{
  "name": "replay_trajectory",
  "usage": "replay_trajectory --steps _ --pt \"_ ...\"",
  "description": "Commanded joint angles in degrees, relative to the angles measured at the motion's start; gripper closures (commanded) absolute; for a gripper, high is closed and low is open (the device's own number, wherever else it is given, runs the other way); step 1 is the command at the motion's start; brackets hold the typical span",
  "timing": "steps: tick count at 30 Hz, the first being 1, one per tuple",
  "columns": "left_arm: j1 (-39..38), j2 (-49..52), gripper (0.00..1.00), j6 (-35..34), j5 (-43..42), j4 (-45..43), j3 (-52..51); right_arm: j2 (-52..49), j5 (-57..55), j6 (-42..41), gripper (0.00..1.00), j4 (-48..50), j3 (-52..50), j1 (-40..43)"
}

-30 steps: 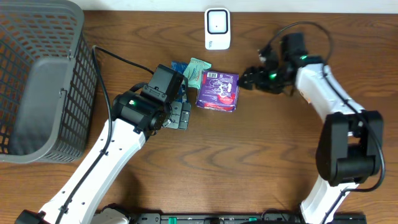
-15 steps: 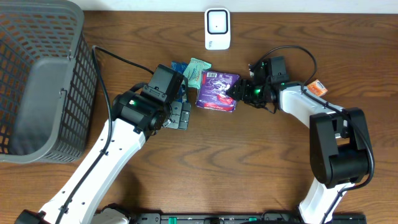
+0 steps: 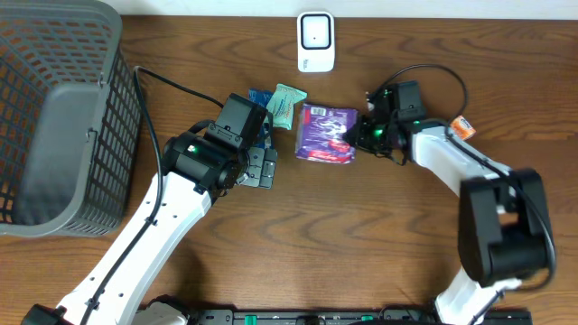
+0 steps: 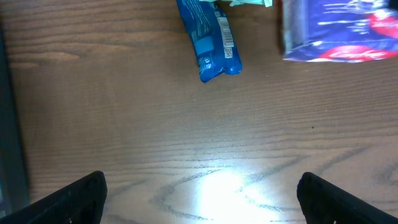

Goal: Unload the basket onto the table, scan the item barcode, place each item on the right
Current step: 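Grasp the purple Carefree box with the right gripper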

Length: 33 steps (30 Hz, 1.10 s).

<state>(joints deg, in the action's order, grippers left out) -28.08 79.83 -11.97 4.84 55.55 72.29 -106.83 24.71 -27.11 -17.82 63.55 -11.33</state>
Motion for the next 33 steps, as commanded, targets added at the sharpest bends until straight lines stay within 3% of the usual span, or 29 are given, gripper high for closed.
replay_trajectory --steps 1,6,9,13,18,23,28,33 --pt "0.1 0.2 0.02 0.1 0.3 0.1 0.0 9.6 -17.7 7.5 0.99 -5.5 2.3 -0.1" --pt "0.1 0.2 0.02 0.1 0.3 0.1 0.0 16.9 -45.9 12.9 0.99 -12.8 3.4 -4.2" --pt "0.1 0.2 0.02 0.1 0.3 0.1 0.0 16.3 -66.5 13.7 0.99 -17.9 3.4 -7.9" --pt "0.1 0.2 0.02 0.1 0.3 0.1 0.0 11.4 -77.9 13.7 0.99 -19.9 3.4 -9.4" --pt "0.1 0.2 0.02 0.1 0.3 0.1 0.0 3.2 -77.3 13.5 0.99 -20.3 3.4 -11.6" --pt "0.1 0.2 0.02 0.1 0.3 0.1 0.0 -1.6 -72.9 13.5 0.99 -18.7 3.4 -19.1" --pt "0.1 0.2 0.02 0.1 0.3 0.1 0.0 -1.5 -66.9 13.4 0.63 -18.5 7.4 -23.4" --pt "0.1 0.2 0.02 0.1 0.3 0.1 0.0 -1.5 -52.7 10.4 0.53 -26.5 19.3 -21.3"
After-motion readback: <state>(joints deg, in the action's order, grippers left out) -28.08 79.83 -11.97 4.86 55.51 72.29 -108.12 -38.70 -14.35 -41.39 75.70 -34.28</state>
